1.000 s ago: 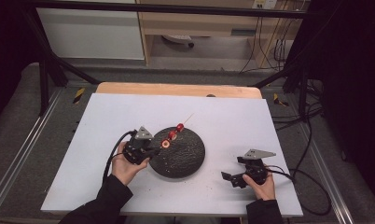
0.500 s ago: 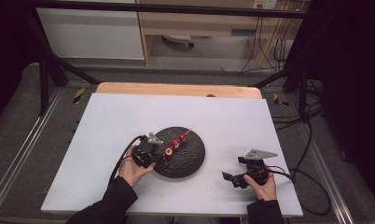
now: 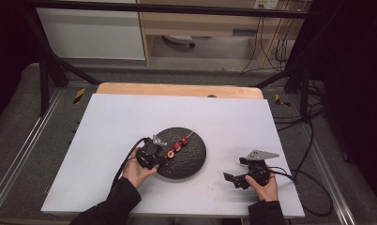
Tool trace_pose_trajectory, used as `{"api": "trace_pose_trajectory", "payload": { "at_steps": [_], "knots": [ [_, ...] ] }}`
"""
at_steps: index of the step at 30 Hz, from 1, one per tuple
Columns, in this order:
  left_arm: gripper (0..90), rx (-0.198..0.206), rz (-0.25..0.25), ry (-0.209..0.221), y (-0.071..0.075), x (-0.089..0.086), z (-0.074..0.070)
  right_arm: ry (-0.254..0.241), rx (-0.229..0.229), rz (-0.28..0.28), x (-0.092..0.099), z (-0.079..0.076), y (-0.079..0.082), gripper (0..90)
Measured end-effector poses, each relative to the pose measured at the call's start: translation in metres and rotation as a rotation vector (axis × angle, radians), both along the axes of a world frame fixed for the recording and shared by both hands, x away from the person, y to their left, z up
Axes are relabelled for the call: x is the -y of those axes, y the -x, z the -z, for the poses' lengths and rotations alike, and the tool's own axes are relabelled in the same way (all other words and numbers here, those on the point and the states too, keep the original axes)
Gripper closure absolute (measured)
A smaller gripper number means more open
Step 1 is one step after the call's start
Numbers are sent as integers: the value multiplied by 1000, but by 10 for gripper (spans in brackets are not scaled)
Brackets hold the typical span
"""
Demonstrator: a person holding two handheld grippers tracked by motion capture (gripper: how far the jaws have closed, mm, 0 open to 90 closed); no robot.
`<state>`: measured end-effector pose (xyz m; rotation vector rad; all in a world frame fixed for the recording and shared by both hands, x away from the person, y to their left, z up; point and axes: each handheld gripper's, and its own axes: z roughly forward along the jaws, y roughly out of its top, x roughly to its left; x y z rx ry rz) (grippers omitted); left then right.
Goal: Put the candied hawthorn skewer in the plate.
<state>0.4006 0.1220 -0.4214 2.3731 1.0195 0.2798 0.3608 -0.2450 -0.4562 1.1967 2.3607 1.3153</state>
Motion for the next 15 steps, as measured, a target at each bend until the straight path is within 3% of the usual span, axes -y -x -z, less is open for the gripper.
{"api": "trace_pose_trajectory", "payload": {
  "at_steps": [9,15],
  "knots": [
    [866,12,8,12,1,-2,0,2,-1,1,0,0,0,6],
    [749,32,28,55,5,-13,-9,0,1,4,1,-1,0,6]
  ]
}}
